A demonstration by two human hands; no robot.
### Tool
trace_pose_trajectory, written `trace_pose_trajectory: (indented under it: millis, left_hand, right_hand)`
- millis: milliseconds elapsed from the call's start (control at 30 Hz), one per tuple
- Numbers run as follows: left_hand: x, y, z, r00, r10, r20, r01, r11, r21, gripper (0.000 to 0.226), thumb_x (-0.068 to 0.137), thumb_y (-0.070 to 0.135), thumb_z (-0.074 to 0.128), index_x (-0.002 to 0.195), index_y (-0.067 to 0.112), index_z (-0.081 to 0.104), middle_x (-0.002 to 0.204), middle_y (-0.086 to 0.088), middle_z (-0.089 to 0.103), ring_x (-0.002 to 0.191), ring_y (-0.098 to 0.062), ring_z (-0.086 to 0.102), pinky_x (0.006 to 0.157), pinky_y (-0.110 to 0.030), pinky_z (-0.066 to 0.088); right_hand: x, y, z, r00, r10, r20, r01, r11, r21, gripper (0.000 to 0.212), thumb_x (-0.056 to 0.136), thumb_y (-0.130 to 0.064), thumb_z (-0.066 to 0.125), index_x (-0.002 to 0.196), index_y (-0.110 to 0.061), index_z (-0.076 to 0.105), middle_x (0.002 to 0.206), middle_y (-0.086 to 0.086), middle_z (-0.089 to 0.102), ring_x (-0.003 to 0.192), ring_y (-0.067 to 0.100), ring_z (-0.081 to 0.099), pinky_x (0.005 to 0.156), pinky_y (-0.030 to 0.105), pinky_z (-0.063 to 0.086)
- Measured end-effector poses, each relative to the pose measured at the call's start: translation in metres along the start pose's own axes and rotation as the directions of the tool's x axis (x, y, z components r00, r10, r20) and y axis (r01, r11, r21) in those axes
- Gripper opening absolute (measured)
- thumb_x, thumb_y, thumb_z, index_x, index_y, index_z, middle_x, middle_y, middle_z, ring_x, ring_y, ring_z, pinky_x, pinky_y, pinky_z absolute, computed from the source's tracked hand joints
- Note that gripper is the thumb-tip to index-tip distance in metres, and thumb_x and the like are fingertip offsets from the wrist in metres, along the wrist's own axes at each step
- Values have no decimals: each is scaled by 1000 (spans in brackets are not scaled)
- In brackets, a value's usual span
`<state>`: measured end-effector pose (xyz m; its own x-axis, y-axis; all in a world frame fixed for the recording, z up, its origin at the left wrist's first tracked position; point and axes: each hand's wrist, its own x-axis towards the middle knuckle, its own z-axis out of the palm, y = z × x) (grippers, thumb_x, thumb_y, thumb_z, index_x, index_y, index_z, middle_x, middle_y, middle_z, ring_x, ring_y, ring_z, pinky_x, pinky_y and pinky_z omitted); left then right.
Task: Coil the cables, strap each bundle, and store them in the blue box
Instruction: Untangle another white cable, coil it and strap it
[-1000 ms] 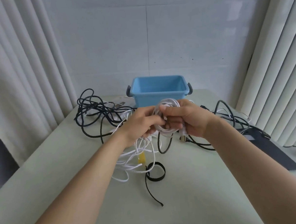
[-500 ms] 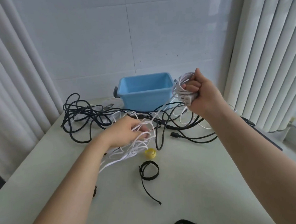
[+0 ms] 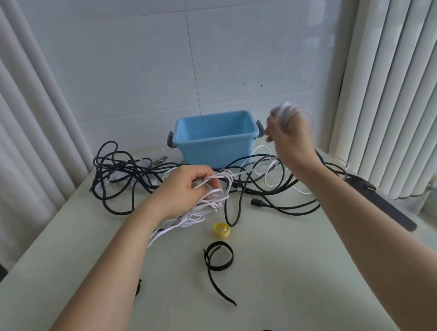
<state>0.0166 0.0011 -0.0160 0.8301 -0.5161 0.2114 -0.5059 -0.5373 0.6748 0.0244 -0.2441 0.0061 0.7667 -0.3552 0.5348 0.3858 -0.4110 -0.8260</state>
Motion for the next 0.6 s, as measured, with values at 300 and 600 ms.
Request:
trace_pose_trajectory:
  millis: [300, 600]
  left_hand:
    - [0, 11, -3, 981, 87, -174, -130, 958, -255, 18, 99, 8, 59, 103, 20, 72, 94, -1, 76, 90, -24, 72, 84, -39, 58]
    - [4, 4, -5, 895, 19, -445, -140, 961, -241, 15, 91, 10, 70, 89, 25, 73, 89, 0, 71, 65, -15, 60, 58, -31, 50]
  right_hand:
    - [-56, -33, 34, 798, 95, 596, -148, 988, 40, 57, 106, -40, 37, 90, 9, 61, 80, 20, 63, 74, 22, 61, 67, 23, 52]
    - [-39, -23, 24, 723, -19, 691, 109, 990, -87, 22, 86, -19, 77, 88, -4, 60, 67, 5, 61, 55, 15, 58, 55, 28, 51]
